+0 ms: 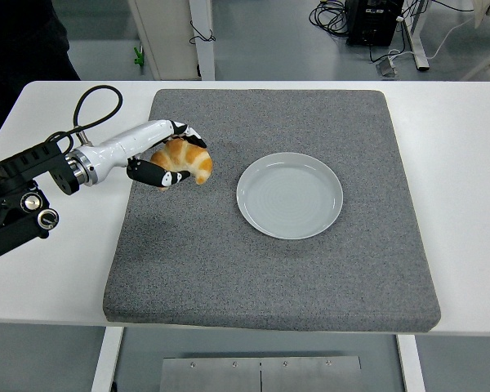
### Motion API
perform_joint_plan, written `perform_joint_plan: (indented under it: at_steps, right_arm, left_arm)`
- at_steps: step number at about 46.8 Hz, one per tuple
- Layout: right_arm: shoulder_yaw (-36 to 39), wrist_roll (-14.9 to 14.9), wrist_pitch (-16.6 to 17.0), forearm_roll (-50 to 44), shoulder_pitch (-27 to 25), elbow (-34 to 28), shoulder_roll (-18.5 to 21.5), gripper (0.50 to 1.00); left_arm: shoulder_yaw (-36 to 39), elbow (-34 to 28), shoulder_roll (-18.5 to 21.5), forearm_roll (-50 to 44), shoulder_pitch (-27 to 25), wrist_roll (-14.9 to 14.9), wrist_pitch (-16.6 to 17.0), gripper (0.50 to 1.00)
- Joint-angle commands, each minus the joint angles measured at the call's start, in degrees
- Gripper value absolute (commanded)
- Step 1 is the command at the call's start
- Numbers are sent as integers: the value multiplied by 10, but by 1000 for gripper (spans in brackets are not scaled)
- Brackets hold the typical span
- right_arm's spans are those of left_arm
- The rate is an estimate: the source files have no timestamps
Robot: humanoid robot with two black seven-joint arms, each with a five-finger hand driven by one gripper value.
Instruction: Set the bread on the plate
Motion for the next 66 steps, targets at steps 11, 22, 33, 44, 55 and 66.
perform_joint_plan:
  at_steps: [11, 22, 33, 44, 55, 66]
  right_arm:
    - [0, 0, -1, 0, 0, 0, 0, 1000]
    - [0, 0, -1, 0, 0, 0, 0, 1000]
    - [0, 0, -1, 0, 0, 0, 0, 1000]
    - [0, -1, -1, 0, 0, 0, 0, 1000]
    - [0, 0, -1, 0, 0, 0, 0, 1000]
    - [0, 0, -1, 0, 0, 0, 0, 1000]
  left_arm:
    - [-125, 11, -18, 34, 4, 0, -109, 580]
    - [-180, 26, -62, 87, -3, 1, -151, 586]
    - [-190, 37, -119, 117, -31, 5, -160, 589]
    - [-174, 72, -163, 117, -51, 5, -160, 589]
    - [-160, 95, -207, 127, -72, 4, -160, 589]
    - [-108, 152, -266, 127, -86, 3, -141, 587]
